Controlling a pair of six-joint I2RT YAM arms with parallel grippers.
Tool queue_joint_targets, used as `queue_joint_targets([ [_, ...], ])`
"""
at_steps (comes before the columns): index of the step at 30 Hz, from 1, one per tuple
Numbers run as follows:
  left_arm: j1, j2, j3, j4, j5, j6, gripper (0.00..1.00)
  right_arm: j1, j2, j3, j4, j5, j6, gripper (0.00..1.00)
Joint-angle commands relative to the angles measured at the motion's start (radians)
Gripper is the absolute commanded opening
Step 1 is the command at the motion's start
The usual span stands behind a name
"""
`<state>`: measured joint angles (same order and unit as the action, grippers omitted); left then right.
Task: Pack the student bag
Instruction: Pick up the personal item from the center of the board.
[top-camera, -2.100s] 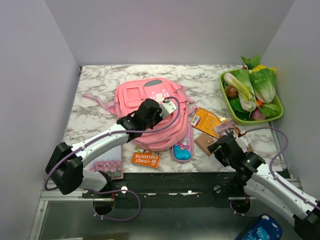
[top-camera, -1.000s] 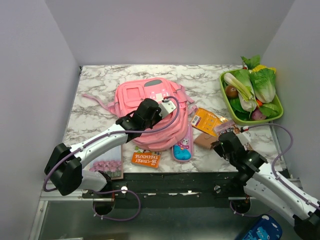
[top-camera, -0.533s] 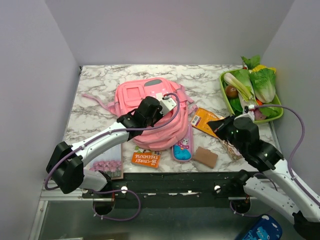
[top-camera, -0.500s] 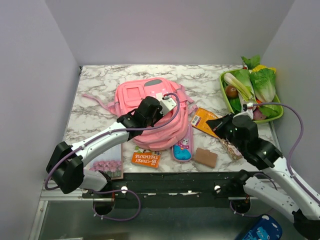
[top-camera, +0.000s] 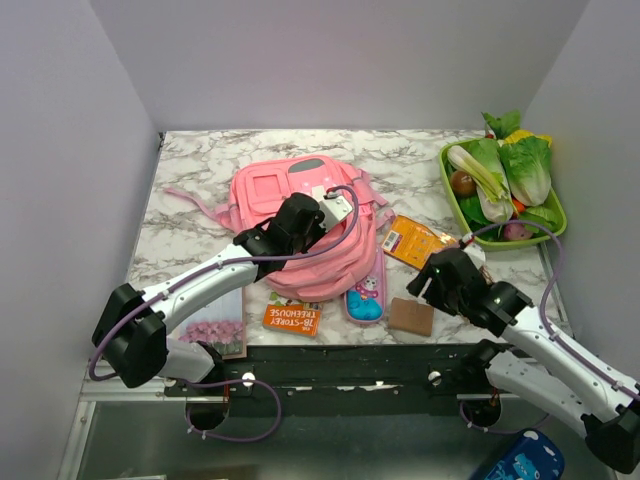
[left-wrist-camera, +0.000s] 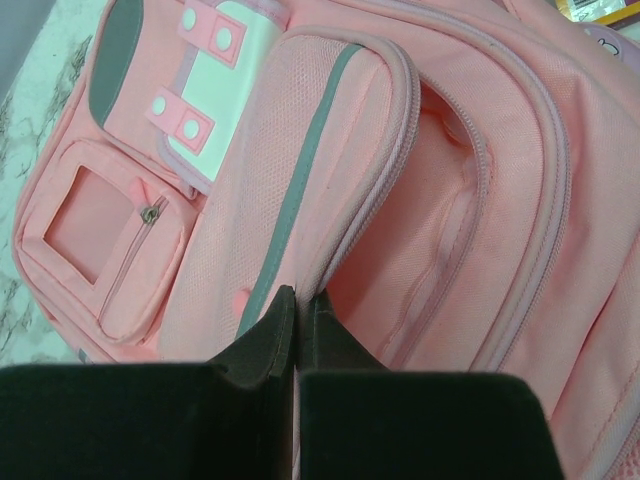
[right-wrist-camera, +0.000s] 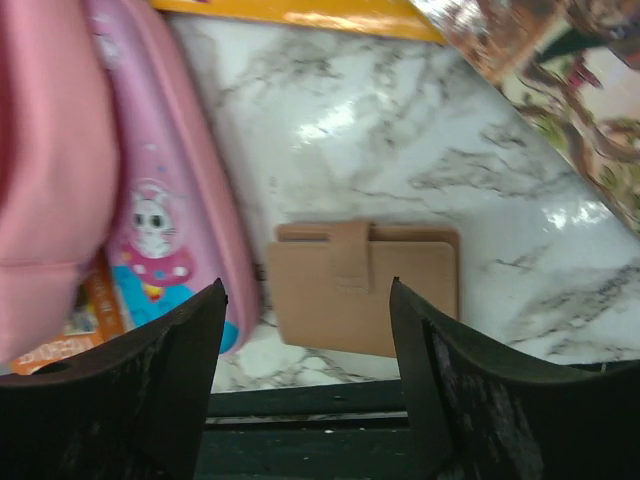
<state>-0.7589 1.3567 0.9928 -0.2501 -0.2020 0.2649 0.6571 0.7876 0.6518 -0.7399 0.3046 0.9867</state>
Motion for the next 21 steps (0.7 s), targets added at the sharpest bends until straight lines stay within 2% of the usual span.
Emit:
queue_joint_targets([
  [1, 0.006, -0.042, 0.044, 0.006, -0.013, -0.016, 0.01, -0.004, -0.079, -0.121, -0.081, 0.013, 0.134, 0.74],
  [5, 0.007, -0.048, 0.044, -0.005, -0.01, -0.018, 0.01, -0.004, -0.068, -0.175, -0.055, 0.074, 0.136, 0.64],
  [10, 0.007, -0.059, 0.026, -0.006, -0.014, -0.013, 0.01, -0.004, -0.002, -0.219, -0.02, 0.106, 0.141, 0.58],
  [18, 0.007, -0.061, 0.026, -0.011, -0.008, -0.013, 0.01, -0.004, -0.03, -0.248, -0.026, 0.099, 0.17, 0.58],
  [21, 0.007, -0.057, 0.027, -0.009, -0.008, -0.015, 0.01, -0.004, -0.036, -0.28, 0.011, 0.07, 0.188, 0.55],
])
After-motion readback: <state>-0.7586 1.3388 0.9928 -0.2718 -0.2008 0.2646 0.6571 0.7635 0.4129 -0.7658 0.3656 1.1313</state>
